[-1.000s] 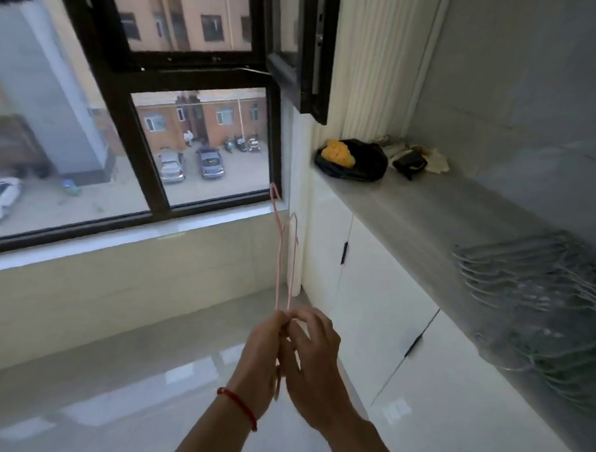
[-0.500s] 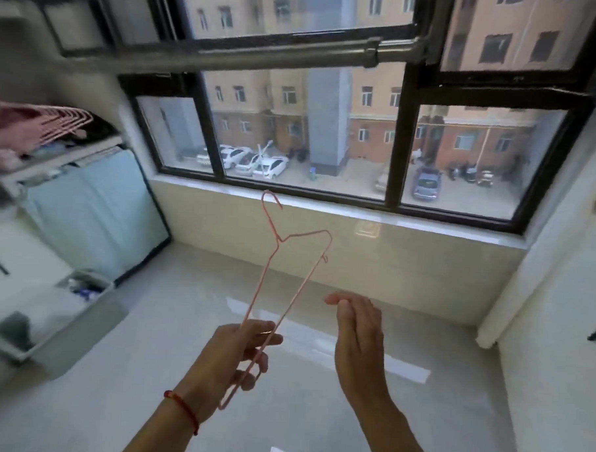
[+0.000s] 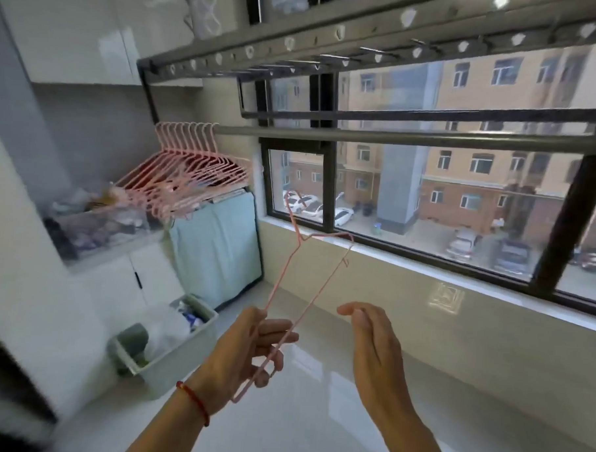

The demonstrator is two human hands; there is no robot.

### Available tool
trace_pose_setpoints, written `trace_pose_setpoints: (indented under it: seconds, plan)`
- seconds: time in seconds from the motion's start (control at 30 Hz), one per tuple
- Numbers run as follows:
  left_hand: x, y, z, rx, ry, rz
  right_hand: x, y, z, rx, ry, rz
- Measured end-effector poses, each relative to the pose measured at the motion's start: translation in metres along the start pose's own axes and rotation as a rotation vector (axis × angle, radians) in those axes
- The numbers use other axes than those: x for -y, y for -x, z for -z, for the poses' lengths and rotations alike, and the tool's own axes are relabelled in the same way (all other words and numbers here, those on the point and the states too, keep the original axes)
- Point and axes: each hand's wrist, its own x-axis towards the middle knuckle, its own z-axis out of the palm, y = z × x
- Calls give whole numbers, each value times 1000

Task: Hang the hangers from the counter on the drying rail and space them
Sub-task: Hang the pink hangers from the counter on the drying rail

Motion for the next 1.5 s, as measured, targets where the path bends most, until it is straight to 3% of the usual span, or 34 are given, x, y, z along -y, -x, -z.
trace_pose_setpoints:
  seconds: [0.27,0.83,1.13,1.5]
  plan:
    - [-76,-59,128,-16,-37,-61,11,-49,-125,35,-12,52]
    - [-210,-196,219,-87,-80,-142,-15,-196,-237,50,-112,79]
    - [-229,-250,241,-76,-129,-141,-24,-227,-267,30,-61,91]
    - [-204,-284,261,-137,-171,-155,-49,-236,-296,4,20,39]
